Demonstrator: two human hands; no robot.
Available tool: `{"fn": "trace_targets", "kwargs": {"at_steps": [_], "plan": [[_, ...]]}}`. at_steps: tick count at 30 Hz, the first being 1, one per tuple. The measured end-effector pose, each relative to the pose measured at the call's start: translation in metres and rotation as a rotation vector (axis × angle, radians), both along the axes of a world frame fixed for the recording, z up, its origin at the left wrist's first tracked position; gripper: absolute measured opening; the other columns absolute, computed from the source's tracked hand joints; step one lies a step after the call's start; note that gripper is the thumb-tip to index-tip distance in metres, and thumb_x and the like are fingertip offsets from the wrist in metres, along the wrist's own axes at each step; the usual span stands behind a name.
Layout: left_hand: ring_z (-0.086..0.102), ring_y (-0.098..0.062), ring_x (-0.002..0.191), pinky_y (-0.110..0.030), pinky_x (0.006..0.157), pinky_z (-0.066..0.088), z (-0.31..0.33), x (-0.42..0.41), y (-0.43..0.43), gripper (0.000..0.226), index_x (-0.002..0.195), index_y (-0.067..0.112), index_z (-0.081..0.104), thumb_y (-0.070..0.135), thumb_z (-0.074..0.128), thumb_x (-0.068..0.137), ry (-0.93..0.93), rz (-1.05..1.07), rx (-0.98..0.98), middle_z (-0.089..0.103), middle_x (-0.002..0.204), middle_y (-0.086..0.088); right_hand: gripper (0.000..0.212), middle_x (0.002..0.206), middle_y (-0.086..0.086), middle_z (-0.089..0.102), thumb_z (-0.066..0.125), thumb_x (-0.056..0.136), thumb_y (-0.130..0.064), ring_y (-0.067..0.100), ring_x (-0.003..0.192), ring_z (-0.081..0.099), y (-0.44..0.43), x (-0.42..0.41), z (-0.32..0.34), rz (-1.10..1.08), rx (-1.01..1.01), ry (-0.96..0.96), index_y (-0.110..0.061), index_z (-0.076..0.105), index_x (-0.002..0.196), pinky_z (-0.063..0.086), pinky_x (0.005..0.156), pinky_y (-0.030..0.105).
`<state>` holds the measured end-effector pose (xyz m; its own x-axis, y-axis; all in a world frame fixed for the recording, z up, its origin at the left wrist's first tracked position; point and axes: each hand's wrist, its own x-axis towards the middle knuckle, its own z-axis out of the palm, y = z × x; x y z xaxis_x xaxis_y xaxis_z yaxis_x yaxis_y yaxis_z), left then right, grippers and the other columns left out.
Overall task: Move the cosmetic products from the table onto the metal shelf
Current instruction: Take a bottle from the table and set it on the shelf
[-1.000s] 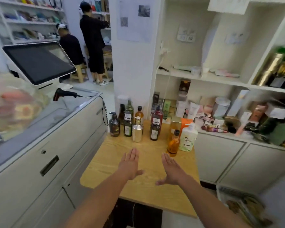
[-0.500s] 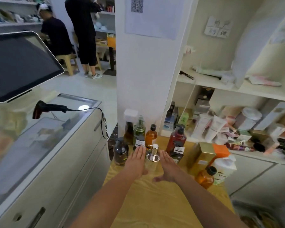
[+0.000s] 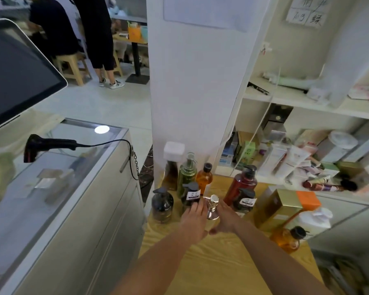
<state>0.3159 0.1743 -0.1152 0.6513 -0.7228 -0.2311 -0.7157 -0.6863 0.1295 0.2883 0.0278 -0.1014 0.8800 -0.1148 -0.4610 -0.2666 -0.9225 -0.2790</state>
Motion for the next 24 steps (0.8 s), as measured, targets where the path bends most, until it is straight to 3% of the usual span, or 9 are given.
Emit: {"fn": "trace_targets", "kwargs": {"at_steps": [2, 6, 11, 14, 24], "plan": [[0.009, -0.032, 0.145, -0.041, 0.117, 0.02, -0.001, 0.0, 0.0, 0.095, 0.151, 0.003, -0.009, 0.035, 0.058, 0.092, 0.061, 0.011, -0.008, -0.015, 0.159, -0.013, 0.126, 0.157, 0.005, 0.016, 0.087, 0.06, -0.032, 0.024, 0.14, 0.028, 0.0, 0.004, 0.0, -0.055, 0.059, 0.017, -0.015, 0.001, 0.151, 0.03, 0.113, 0.032], [0.015, -0.034, 0.145, -0.041, 0.114, 0.028, 0.003, -0.001, -0.002, 0.096, 0.149, 0.002, -0.014, 0.026, 0.058, 0.092, 0.136, 0.028, -0.046, -0.023, 0.157, -0.014, 0.11, 0.149, 0.005, 0.03, 0.084, 0.066, -0.024, 0.023, 0.131, 0.041, 0.001, 0.008, 0.001, -0.113, 0.095, 0.013, -0.012, 0.013, 0.149, 0.037, 0.105, 0.028], [0.029, -0.037, 0.138, -0.04, 0.111, 0.033, 0.004, -0.003, -0.001, 0.096, 0.15, 0.001, -0.011, 0.022, 0.061, 0.09, 0.154, 0.031, -0.068, -0.019, 0.158, -0.014, 0.05, 0.118, 0.006, 0.06, 0.075, 0.075, -0.022, 0.024, 0.112, 0.057, 0.006, 0.01, 0.006, -0.12, 0.056, 0.01, -0.015, 0.055, 0.12, 0.046, 0.095, 0.03], [0.028, -0.036, 0.139, -0.039, 0.111, 0.033, 0.003, -0.007, 0.005, 0.093, 0.15, 0.0, -0.009, 0.019, 0.06, 0.09, 0.158, 0.006, -0.079, -0.017, 0.159, -0.015, 0.047, 0.109, 0.002, 0.066, 0.078, 0.071, -0.023, 0.021, 0.104, 0.062, 0.009, 0.005, 0.005, -0.092, 0.059, 0.011, -0.017, 0.059, 0.114, 0.05, 0.092, 0.033], [0.047, -0.033, 0.124, -0.039, 0.101, 0.042, -0.009, -0.022, 0.003, 0.084, 0.147, 0.007, 0.02, 0.027, 0.069, 0.082, 0.146, 0.083, -0.089, 0.007, 0.155, -0.014, 0.038, 0.115, 0.003, 0.066, 0.066, 0.081, -0.027, 0.021, 0.106, 0.061, 0.021, -0.037, 0.003, -0.131, 0.073, -0.084, -0.018, 0.059, 0.117, 0.043, 0.079, 0.023]]}}
